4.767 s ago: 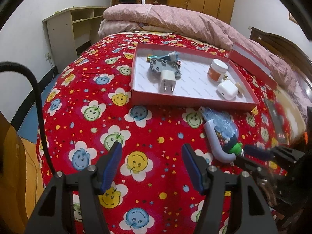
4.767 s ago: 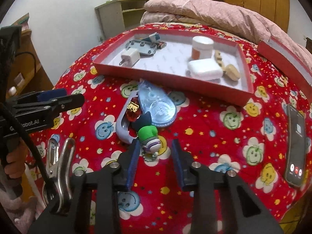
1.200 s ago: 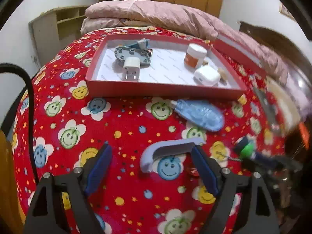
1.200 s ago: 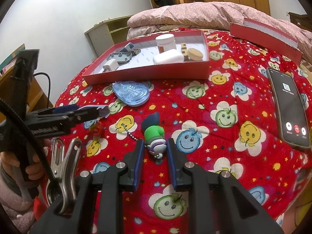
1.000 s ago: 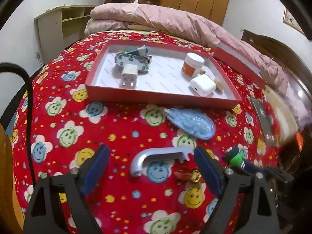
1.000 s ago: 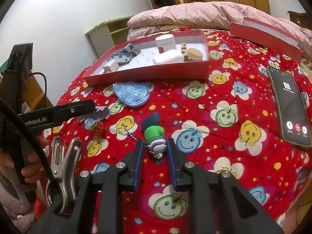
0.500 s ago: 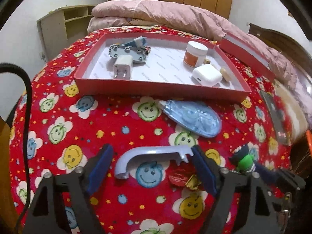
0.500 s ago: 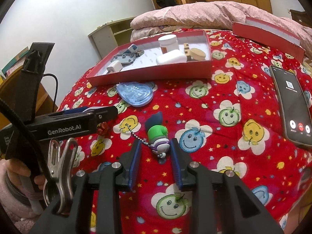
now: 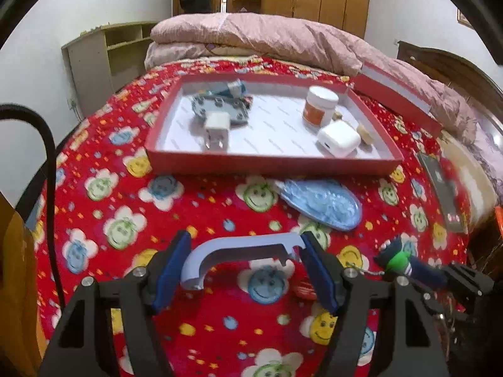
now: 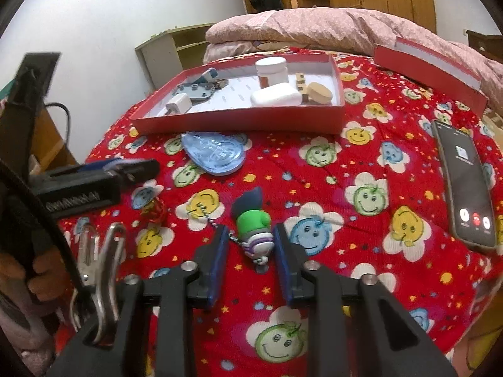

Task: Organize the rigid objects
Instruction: 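Carry the grey handle with left gripper while right carries the keychain over the tray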

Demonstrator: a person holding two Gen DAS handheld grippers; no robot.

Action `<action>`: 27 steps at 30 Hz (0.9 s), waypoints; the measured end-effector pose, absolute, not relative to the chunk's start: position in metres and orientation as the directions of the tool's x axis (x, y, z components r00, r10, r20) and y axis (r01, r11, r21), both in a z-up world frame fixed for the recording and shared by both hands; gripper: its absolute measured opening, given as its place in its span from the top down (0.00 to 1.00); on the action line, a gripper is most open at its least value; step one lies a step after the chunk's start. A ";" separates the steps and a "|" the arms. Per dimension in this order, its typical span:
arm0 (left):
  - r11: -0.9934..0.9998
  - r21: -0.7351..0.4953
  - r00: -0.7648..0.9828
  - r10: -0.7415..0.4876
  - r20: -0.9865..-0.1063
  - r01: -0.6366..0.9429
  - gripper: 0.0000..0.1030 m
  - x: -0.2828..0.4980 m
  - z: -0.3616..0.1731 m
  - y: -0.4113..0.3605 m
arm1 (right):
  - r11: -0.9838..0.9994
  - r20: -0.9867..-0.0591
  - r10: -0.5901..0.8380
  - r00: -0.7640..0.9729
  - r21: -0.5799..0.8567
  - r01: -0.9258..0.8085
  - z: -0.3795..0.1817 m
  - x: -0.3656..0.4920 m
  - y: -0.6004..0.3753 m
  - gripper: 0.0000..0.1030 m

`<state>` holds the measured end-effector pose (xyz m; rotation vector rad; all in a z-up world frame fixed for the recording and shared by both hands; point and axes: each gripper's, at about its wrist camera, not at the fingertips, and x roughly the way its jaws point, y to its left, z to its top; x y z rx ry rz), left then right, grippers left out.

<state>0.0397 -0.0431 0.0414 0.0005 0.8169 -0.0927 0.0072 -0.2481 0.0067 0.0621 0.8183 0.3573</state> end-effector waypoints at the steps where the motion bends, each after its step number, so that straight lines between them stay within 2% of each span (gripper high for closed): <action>1: 0.996 -0.028 0.682 -0.078 -0.727 0.084 0.28 0.042 0.043 -0.042 | 0.939 -0.702 0.336 0.628 0.193 -0.286 0.007 0.008 -0.249 0.77; 15: 0.994 -0.020 0.722 -0.090 -0.686 0.105 0.28 0.088 0.077 -0.044 | 0.922 -0.654 0.387 0.650 0.263 -0.284 0.024 0.010 -0.261 0.78; 27: 0.990 0.021 0.703 -0.085 -0.706 0.140 0.28 0.137 0.067 -0.068 | 0.918 -0.613 0.395 0.684 0.291 -0.270 0.043 0.023 -0.275 0.78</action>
